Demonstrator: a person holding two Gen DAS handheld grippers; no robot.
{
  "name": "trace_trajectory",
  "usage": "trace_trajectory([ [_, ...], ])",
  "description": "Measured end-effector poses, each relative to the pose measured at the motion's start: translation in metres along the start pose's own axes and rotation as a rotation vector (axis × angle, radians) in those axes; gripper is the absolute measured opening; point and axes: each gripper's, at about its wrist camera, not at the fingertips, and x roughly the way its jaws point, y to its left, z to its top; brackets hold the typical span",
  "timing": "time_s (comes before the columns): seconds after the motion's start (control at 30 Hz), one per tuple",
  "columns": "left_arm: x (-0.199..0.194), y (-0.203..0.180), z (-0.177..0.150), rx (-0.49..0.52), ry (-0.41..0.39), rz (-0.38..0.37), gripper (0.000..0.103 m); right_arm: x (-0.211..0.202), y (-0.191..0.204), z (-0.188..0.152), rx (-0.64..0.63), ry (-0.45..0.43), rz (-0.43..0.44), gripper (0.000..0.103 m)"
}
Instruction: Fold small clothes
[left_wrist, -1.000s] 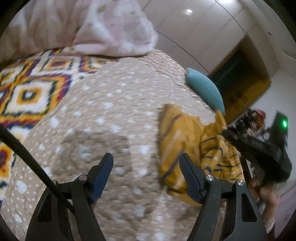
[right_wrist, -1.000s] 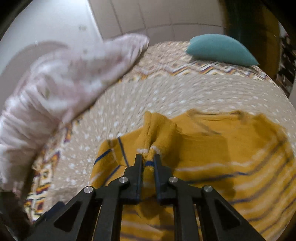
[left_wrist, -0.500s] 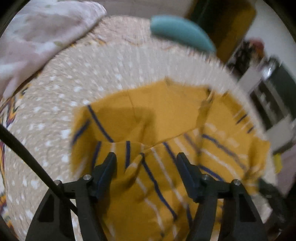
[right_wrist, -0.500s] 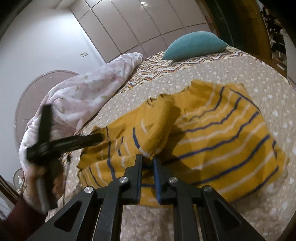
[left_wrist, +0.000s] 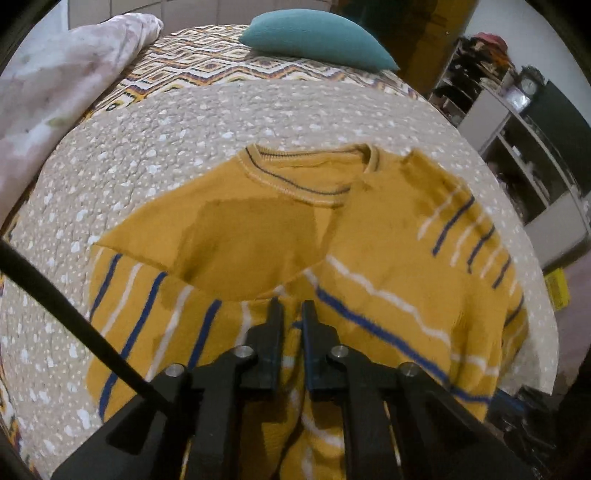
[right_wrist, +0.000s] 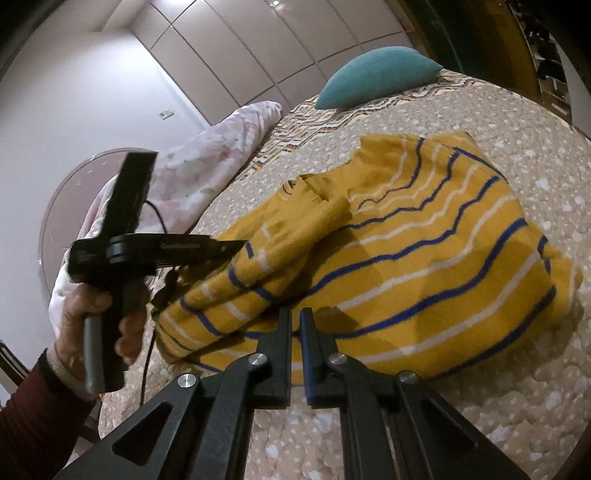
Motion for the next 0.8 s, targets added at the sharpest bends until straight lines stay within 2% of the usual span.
trace_trajectory([
  [0.07,-0.001,0.010,0.001,-0.062,-0.008,-0.023,0.026,-0.007,-0.002,0.003,0.009,-0.014,-0.002,0.006],
  [0.1,-0.004,0.016,-0.001,-0.106,-0.009,-0.039,0.037,-0.011,-0.004,0.005,0.021,-0.025,0.005,0.007],
  [0.13,-0.008,0.021,-0.004,-0.139,-0.013,-0.058,0.042,-0.013,-0.005,0.008,0.032,-0.033,0.014,0.013],
  [0.17,-0.014,0.027,-0.007,-0.174,-0.019,-0.092,0.043,-0.015,-0.005,0.012,0.046,-0.043,0.022,0.030],
  [0.2,-0.018,0.031,-0.009,-0.194,-0.025,-0.120,0.044,-0.017,-0.005,0.015,0.057,-0.054,0.027,0.042],
  [0.23,-0.024,0.034,-0.011,-0.209,-0.032,-0.145,0.045,-0.019,-0.004,0.018,0.065,-0.068,0.037,0.060],
  [0.27,-0.031,0.036,-0.014,-0.218,-0.039,-0.162,0.046,-0.020,-0.001,0.021,0.070,-0.077,0.049,0.064],
  [0.37,-0.062,0.036,-0.024,-0.199,-0.093,-0.203,0.049,-0.013,0.009,0.029,0.072,-0.076,0.059,0.065],
  [0.47,-0.091,0.039,-0.038,-0.170,-0.183,-0.151,0.063,-0.001,0.022,0.036,0.054,-0.073,-0.001,0.068],
  [0.53,-0.112,0.048,-0.058,-0.177,-0.286,-0.060,0.070,0.014,0.026,0.039,0.041,-0.055,-0.087,0.068],
  [0.57,-0.117,0.055,-0.064,-0.187,-0.313,-0.030,0.071,0.022,0.025,0.039,0.042,-0.039,-0.112,0.055],
  [0.63,-0.123,0.077,-0.081,-0.249,-0.368,0.032,0.071,0.038,0.020,0.041,0.051,0.007,-0.141,0.011],
  [0.7,-0.121,0.109,-0.098,-0.348,-0.392,0.043,0.071,0.036,0.018,0.044,0.073,-0.009,-0.149,0.011],
  [0.8,-0.110,0.158,-0.120,-0.506,-0.399,0.026,0.071,0.018,0.048,0.060,-0.022,-0.069,-0.162,0.011],
])
